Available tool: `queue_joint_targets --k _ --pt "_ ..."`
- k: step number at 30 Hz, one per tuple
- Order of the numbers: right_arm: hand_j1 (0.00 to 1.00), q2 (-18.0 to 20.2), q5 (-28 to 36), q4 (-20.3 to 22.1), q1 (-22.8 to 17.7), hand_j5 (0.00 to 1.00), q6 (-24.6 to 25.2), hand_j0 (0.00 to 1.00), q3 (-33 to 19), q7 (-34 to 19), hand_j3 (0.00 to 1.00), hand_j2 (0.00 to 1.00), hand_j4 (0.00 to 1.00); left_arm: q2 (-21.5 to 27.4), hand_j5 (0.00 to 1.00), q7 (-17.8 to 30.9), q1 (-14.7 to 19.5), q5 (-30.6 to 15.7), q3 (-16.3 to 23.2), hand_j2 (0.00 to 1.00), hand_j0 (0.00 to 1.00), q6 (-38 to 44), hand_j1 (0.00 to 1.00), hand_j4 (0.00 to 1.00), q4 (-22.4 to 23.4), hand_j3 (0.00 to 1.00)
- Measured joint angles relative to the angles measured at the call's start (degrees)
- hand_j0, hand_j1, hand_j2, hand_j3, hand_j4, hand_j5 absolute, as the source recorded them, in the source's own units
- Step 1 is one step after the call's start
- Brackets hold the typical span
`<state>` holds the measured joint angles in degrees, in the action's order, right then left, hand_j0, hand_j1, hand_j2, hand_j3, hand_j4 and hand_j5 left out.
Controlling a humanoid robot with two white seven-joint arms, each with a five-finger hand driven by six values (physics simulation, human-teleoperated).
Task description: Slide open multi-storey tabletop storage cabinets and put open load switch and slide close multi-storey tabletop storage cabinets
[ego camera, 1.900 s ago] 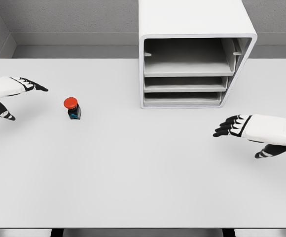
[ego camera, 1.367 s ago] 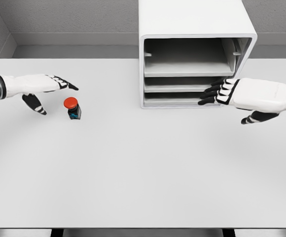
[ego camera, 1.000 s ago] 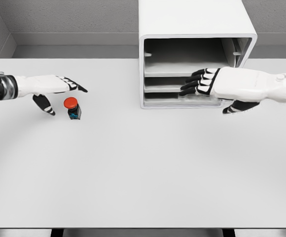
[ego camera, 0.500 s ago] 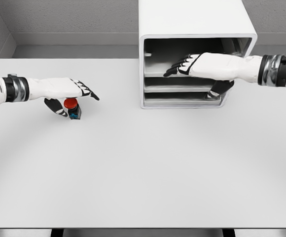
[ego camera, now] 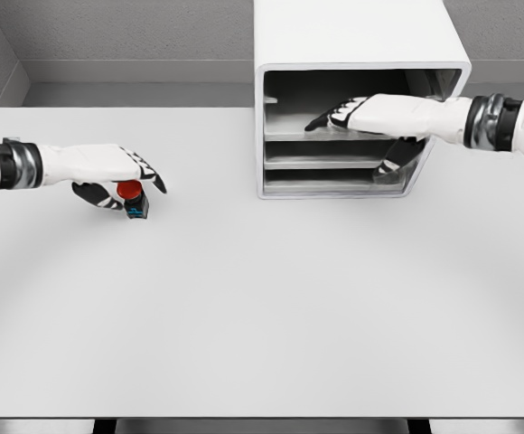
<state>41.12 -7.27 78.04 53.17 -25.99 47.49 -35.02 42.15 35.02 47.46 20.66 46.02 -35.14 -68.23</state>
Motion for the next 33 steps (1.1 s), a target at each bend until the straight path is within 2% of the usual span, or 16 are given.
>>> queue_joint_targets --k 6,11,16,19,21,25,33 --pt "1.00 -2.3 -0.5 -2.4 0.9 1.00 0.1 1.00 1.3 0.0 1.00 1.00 1.00 0.6 0.73 0.0 -0.6 -0.5 0.0 0.73 0.73 0.0 0.73 0.73 -1.3 0.73" --pt "1.00 -3.6 0.1 -6.6 1.4 1.00 0.1 1.00 1.7 0.0 1.00 1.00 1.00 0.7 0.71 0.0 -0.9 -0.5 0.2 0.71 0.71 0.0 0.71 0.71 -1.6 0.71" --pt "1.00 -3.8 1.7 -7.7 1.3 1.00 -0.3 1.00 1.7 0.0 1.00 1.00 1.00 0.8 0.70 0.0 -0.9 -0.4 0.3 0.70 0.70 0.0 0.70 0.70 -1.4 0.70" --pt "1.00 -3.3 0.1 -6.6 1.0 1.00 -0.3 1.00 1.7 0.1 1.00 1.00 1.00 0.8 0.57 0.0 -0.9 -0.4 0.4 0.57 0.57 0.0 0.57 0.57 -1.4 0.57" --pt "1.00 -2.3 -1.5 -4.3 0.2 1.00 0.0 1.00 1.6 0.2 1.00 1.00 1.00 0.8 0.51 0.0 -0.9 -0.3 0.5 0.51 0.51 0.0 0.51 0.51 -1.5 0.51" --pt "1.00 -0.6 -3.2 0.0 -0.5 1.00 0.0 1.00 1.4 0.3 1.00 1.00 1.00 0.9 0.34 0.0 -0.9 -0.3 0.6 0.34 0.34 0.1 0.34 0.34 -1.6 0.34" --pt "1.00 2.2 -1.2 6.1 -2.6 1.00 -2.5 1.00 0.8 0.1 1.00 1.00 1.00 1.2 0.32 0.0 -0.8 -0.5 0.8 0.32 0.32 0.0 0.32 0.32 -2.3 0.32"
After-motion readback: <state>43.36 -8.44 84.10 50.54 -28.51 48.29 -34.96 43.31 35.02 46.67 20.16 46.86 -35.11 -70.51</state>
